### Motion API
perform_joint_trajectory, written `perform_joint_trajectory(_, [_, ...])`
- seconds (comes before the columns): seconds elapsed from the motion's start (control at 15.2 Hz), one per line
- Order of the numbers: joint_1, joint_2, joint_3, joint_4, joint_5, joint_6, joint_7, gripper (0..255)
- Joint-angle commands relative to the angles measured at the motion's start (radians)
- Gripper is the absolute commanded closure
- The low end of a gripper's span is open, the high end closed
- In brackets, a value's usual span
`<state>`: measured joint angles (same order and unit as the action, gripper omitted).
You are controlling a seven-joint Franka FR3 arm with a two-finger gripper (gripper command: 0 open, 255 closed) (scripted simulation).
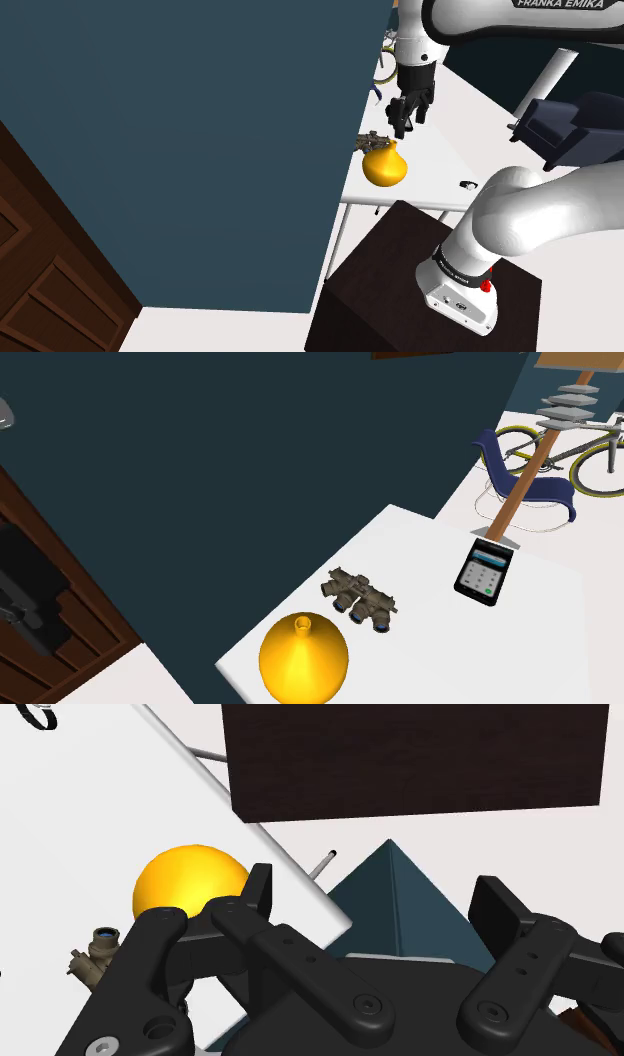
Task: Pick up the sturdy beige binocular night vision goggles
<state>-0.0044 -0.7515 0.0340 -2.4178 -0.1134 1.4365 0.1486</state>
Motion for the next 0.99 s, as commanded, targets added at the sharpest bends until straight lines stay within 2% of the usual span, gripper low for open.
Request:
perform_joint_trajectory(0.0, [0.0, 0.0, 0.0, 0.0, 0.0, 0.0, 0.0, 0])
perform_joint_trajectory(0.46, [-0.053, 0.096, -0.143, -0.042, -0.099, 0.196, -0.135, 0])
perform_joint_trajectory(0.92, [-0.093, 0.264, -0.283, -0.015, -0.154, 0.396, -0.268, 0])
